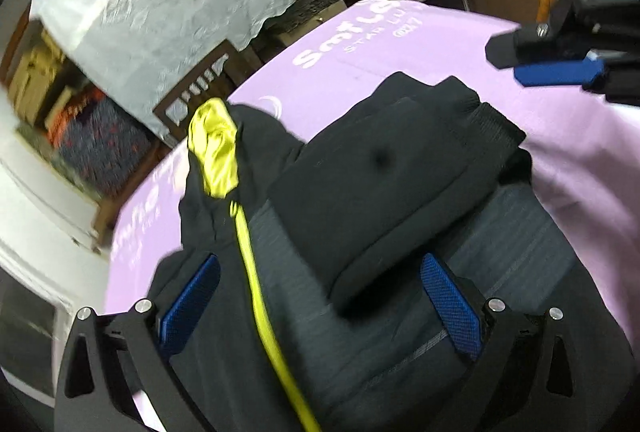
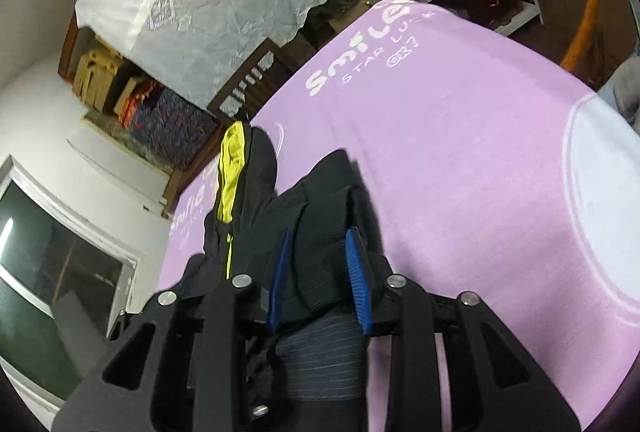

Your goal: Fold large clothes

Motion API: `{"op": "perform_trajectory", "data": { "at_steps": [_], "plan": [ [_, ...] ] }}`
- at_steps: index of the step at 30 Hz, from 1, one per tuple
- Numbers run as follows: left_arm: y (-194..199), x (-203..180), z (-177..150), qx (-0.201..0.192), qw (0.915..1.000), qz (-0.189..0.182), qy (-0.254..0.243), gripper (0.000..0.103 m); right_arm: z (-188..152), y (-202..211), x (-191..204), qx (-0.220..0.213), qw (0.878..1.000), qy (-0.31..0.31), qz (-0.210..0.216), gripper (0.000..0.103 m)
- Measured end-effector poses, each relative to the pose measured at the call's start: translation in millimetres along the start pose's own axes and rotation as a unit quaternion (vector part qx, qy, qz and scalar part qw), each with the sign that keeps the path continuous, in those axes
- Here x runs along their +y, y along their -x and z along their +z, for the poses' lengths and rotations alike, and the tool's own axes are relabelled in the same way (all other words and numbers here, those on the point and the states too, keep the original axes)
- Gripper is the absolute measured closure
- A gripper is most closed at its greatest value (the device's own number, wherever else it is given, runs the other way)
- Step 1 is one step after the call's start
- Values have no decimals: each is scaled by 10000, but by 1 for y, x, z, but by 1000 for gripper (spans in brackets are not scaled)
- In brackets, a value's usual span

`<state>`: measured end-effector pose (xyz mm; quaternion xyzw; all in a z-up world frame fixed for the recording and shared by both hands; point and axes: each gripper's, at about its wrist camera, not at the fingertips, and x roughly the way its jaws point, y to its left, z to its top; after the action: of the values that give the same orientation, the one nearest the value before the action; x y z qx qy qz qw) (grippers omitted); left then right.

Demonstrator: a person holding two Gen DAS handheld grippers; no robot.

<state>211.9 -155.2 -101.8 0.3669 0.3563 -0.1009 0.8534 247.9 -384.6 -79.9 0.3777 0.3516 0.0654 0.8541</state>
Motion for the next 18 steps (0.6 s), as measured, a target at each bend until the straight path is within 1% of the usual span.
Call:
{"op": "perform_trajectory", "data": {
  "at_steps": [3, 5, 6, 8, 9, 11, 12, 13, 14, 15, 16, 17, 18],
  "plan": [
    [-9, -12, 15, -11, 9999, -4, -121, 3, 2, -2, -7, 54, 10000, -79, 25, 74],
    [-13, -15, 26, -112, 9999, 4, -61, 3, 2, -6, -13, 116, 9998, -161, 5, 76],
    [-15, -12, 28, -109, 9999, -86, 42, 3, 2, -9, -13, 133, 9997, -190, -24, 76],
    [-15, -1, 32, -101, 9984, -396, 383, 3, 2, -12, -16, 162, 9996, -235, -24, 81],
    [-14, 4, 32, -111, 9972, -510, 529, 4, 2, -12, -15, 160, 9996, -249, -7, 82],
    [-14, 16, 33, -115, 9943, -677, 817, 12, 2, -12, -15, 144, 9996, -241, 11, 82],
    [-15, 22, 34, -74, 9920, -796, 981, 21, 2, -13, -15, 145, 9996, -234, 3, 82],
    [-17, 27, 34, -39, 9899, -891, 1102, 34, 1, -14, -14, 157, 9996, -240, 8, 82],
    [-18, 32, 33, 3, 9877, -981, 1217, 41, 0, -16, -14, 192, 9995, -251, 24, 83],
    [-21, 37, 33, 66, 9851, -1068, 1347, 57, -1, -18, -14, 211, 9994, -258, 25, 83],
    [-24, 41, 33, 124, 9829, -1133, 1445, 64, -2, -20, -13, 236, 9994, -248, 13, 83],
    [-26, 45, 32, 168, 9805, -1203, 1547, 73, -3, -22, -12, 270, 9994, -207, -4, 83],
    [-28, 52, 30, 195, 9764, -1292, 1718, 77, -5, -25, -10, 306, 9994, -164, -19, 83]
  ]
}}
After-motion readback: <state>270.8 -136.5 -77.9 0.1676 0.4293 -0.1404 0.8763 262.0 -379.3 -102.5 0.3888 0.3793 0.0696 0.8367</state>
